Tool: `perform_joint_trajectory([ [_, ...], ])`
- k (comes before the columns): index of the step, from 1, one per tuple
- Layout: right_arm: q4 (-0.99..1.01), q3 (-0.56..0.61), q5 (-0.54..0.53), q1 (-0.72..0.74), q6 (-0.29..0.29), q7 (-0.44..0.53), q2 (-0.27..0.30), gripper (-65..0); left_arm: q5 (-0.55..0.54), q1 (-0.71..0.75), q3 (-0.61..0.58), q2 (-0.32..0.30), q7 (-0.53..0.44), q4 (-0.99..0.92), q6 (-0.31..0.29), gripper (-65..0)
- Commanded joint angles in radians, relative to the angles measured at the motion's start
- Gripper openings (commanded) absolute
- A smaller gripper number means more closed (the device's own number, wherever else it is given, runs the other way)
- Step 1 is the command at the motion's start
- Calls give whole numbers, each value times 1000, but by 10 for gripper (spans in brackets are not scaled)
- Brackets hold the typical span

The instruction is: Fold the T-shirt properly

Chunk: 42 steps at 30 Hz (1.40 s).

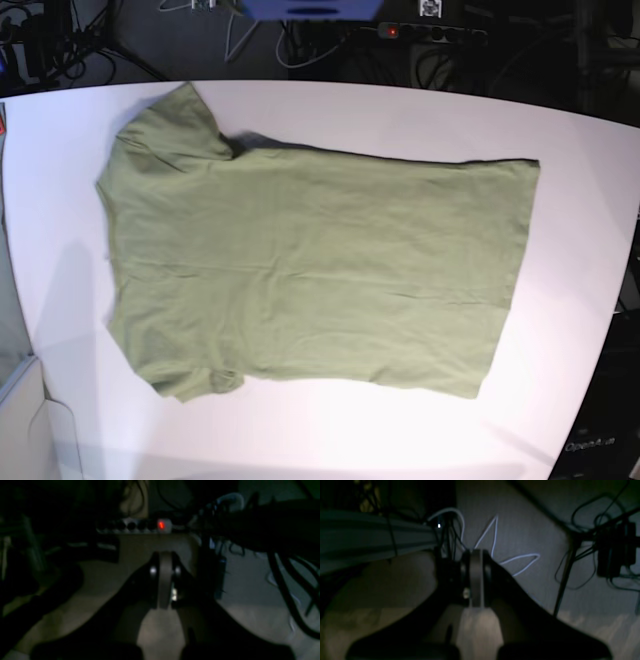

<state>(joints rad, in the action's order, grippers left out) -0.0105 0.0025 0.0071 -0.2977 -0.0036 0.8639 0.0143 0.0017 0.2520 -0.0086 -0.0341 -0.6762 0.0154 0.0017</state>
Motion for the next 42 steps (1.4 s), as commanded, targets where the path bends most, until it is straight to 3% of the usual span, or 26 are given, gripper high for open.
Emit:
perform_joint_trajectory([
  [1, 4, 0, -3, -38, 7, 54, 8, -650, 2, 31, -1, -3, -47, -1, -2, -644],
  [5, 5, -5, -8, -111, 7, 263, 17, -650, -7, 89, 8, -23, -208, -2, -72, -644],
  [10, 2, -5, -8, -191, 7, 502, 36, -650, -10, 152, 9, -40, -373, -2, -76, -644],
  [15, -21, -6, -8, -206, 7, 492, 51, -650, -64, 206, 28, -45, -552, -2, -82, -644],
  [19, -21, -6, -8, -208, 7, 492, 60, -650, -88, 234, 37, -62, -636, -2, -84, -644],
  [26, -26, -2, -5, -208, 7, 493, 83, -650, -95, 246, 37, -71, -643, -2, -84, -644],
  [33, -237, -6, -6, -298, 7, 493, 100, -650, -110, 266, 39, -71, -644, 14, -84, -644],
  [42, -494, -6, -5, -432, 7, 490, 102, -650, -202, 444, 37, -71, -643, 363, -85, -644],
])
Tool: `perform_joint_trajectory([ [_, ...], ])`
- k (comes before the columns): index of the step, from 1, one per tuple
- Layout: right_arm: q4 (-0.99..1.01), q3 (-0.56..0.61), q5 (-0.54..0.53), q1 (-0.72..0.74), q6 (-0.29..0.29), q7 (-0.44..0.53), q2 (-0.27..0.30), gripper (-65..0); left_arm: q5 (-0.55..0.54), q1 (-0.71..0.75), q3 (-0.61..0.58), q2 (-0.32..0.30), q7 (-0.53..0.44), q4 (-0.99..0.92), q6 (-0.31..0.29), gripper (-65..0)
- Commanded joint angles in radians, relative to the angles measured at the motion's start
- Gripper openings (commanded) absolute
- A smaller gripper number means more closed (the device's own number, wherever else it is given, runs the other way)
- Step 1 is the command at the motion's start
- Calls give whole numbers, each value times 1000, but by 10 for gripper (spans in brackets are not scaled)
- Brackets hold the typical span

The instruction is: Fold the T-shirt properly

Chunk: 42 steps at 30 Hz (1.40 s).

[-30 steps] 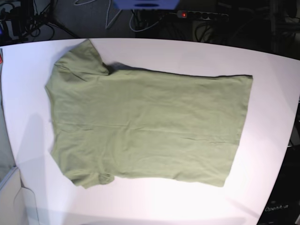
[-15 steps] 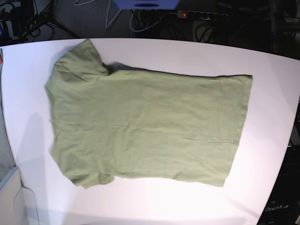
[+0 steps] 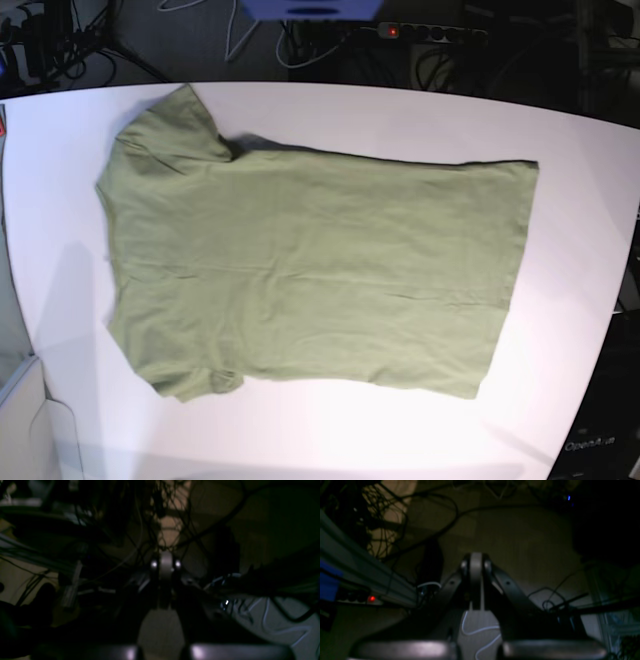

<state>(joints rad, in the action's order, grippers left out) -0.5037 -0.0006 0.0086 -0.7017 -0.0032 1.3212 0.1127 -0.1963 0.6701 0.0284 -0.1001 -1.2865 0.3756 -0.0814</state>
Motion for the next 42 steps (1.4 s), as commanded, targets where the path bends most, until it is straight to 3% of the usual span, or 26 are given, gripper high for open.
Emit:
perform_joint_trajectory([
  [1, -25, -3, -6, -37, 7, 33, 3, -650, -12, 47, 0, -5, -31, 52, -2, -644],
  [5, -160, -6, -9, -98, 7, 24, 20, -650, -44, 144, 0, -5, -12, 267, -2, -644],
  [10, -342, -72, -3, -169, 7, -1, 17, -650, -94, 271, 0, -56, 206, 618, -1, -644],
  [14, -519, -85, -3, -204, 7, -145, 17, -650, -170, 325, 0, -109, 420, 876, -1, -644],
  [19, -729, -85, -3, -246, 7, -265, 17, -650, -200, 357, 3, -158, 555, 1080, 9, -644],
  [26, -1019, -85, -3, -283, 12, -463, 17, -650, -196, 380, 114, -155, 733, 1279, 10, -644],
  [34, -1274, -78, -9, -207, 13, -852, 18, -649, -193, 311, 247, -155, 1076, 1477, 9, -644],
  [37, -1314, -78, -31, -175, 13, -951, -6, -641, -193, 280, 282, -155, 1186, 1520, 2, -643],
  [40, -1315, -78, -74, -164, 15, -1000, -43, -522, -193, 265, 305, -154, 1255, 1545, 2, -643],
  [42, -1315, -75, -108, -166, 15, -998, -63, -389, -193, 254, 318, -154, 1272, 1545, 1, -643],
])
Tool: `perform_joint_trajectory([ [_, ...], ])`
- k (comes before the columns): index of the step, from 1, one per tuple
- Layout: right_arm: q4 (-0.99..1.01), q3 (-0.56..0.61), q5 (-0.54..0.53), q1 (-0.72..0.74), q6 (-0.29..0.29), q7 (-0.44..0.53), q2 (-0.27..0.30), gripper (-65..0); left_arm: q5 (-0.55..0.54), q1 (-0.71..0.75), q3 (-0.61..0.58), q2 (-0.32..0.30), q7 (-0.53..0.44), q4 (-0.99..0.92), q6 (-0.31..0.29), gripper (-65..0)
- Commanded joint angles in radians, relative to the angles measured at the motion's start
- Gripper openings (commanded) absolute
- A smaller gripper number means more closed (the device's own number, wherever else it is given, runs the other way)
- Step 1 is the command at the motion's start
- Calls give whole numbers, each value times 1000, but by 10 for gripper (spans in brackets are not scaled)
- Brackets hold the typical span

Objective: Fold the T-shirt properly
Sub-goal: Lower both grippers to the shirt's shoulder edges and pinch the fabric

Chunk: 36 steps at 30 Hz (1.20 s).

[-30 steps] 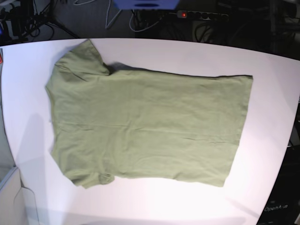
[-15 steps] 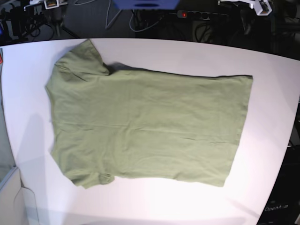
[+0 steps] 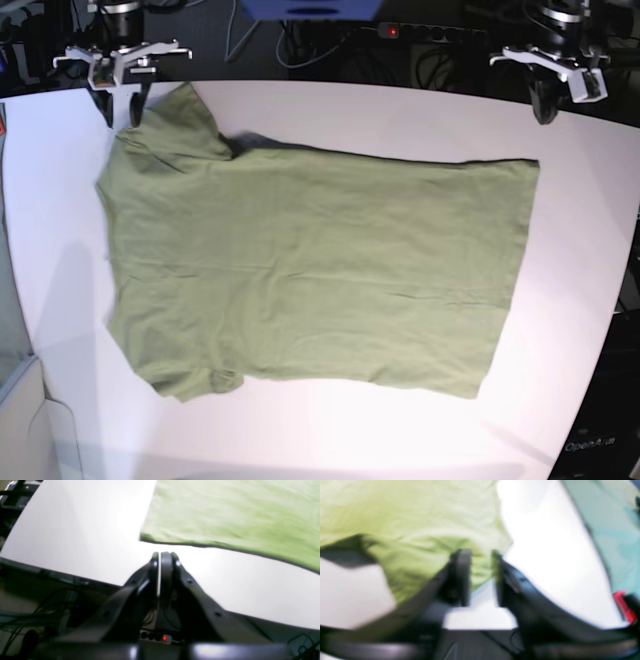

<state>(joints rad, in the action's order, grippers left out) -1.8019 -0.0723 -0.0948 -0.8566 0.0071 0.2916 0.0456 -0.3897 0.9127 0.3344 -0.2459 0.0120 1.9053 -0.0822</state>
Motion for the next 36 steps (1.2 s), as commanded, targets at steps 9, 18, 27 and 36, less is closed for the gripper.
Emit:
perform_joint_trajectory([
  [9, 14, 45, -96, -10, 4, 24, -25, -139, 1, -8, 45, -8, -25, 13, 2, -468],
  [18, 155, 67, -98, 64, 4, 31, -26, -139, 1, -22, 58, -8, -24, 13, 2, -432],
  [27, 185, 65, -98, 93, 0, 28, -29, -139, 2, -22, 61, -13, -24, 13, 2, -432],
  [36, 250, 73, -213, 118, 4, 33, -25, -142, 2, -20, 144, -10, -24, 13, 2, -431],
])
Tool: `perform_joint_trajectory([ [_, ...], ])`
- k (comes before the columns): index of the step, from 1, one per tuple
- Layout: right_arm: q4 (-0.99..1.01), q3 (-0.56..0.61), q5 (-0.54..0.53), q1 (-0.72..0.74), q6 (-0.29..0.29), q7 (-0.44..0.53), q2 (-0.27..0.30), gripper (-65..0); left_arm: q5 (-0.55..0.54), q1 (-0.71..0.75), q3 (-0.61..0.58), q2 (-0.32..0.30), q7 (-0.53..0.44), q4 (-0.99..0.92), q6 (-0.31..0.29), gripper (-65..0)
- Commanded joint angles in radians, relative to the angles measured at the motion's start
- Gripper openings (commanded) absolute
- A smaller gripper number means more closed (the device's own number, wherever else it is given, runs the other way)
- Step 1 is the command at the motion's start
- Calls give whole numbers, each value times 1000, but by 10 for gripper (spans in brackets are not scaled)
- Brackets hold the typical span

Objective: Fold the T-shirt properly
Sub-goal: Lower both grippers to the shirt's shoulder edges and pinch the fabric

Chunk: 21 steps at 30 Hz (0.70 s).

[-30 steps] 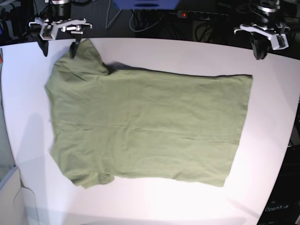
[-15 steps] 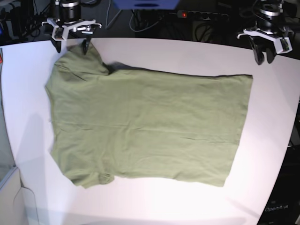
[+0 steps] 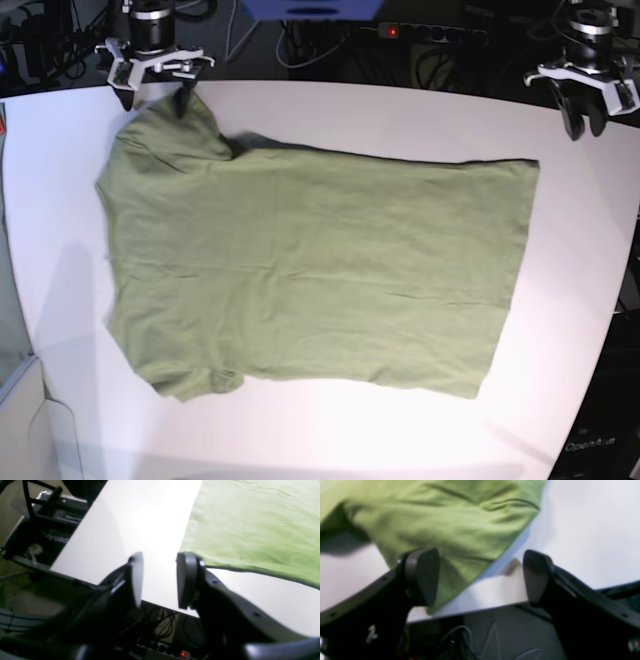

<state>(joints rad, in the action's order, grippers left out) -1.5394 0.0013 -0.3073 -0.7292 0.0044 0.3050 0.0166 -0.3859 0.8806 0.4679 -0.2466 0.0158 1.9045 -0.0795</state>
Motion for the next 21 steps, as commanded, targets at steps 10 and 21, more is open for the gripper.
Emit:
perform_joint_trajectory([
  [10, -16, 16, -20, -10, 87, 20, 21, -212, -2, 12, 21, -9, -27, 10, -1, -430],
  [21, -13, 22, -20, 6, 102, 10, 10, -650, -2, 12, 22, -9, -27, 3, -1, -430],
])
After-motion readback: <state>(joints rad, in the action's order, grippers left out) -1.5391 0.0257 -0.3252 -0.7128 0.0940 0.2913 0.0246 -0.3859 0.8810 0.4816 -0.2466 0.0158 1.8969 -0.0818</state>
